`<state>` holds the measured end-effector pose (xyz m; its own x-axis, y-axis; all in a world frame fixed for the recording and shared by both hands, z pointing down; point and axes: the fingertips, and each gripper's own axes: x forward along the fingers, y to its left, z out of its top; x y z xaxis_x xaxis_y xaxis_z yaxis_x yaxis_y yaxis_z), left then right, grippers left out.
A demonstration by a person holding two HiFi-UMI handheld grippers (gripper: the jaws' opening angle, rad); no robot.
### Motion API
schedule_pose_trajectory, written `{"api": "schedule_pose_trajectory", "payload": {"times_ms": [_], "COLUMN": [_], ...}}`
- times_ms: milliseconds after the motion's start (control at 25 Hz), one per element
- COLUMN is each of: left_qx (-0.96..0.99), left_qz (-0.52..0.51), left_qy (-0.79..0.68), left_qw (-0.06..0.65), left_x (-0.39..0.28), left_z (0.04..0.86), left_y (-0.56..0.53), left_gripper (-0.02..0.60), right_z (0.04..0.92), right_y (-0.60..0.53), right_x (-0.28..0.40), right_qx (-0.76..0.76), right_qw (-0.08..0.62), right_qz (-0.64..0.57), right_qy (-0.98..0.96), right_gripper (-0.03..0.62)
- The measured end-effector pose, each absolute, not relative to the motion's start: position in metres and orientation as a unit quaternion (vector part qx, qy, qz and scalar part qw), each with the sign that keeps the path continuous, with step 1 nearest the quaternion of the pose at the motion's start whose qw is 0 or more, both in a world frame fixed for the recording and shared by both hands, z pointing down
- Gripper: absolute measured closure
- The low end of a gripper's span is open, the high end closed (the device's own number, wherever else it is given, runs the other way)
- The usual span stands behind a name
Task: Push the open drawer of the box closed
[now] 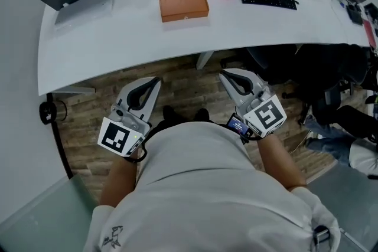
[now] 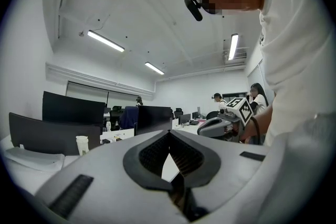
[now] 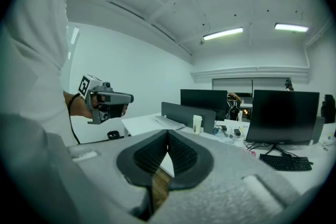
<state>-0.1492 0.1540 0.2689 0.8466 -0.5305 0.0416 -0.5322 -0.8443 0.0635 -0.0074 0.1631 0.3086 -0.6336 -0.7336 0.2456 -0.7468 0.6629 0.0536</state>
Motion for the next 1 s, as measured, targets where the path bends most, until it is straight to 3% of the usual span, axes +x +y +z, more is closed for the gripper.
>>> {"api": "schedule_pose_trajectory", "payload": {"times_ms": [480,1000], "left_qx": [0.957,0.955], "left_qz": [0.019,0.013], "left_qy": [-0.287,-0.292], "left_qw": [0.048,0.044], "left_x": [-0.073,-0.051], "left_z": [0.287,0.276], "left_y": [0.207,0.225], "left_gripper": [0.581,0.581], "right_z": [0.317,0.309], "right_y": [0.222,0.240], "right_x": [0.063,0.071], "right_qx": [0.383,0.359], "right_qw": [0.117,0.109], "right_qz": [0.019,0.040], "right_qy": [-0.916,-0.926], "right_gripper": [0.591,0.591]}}
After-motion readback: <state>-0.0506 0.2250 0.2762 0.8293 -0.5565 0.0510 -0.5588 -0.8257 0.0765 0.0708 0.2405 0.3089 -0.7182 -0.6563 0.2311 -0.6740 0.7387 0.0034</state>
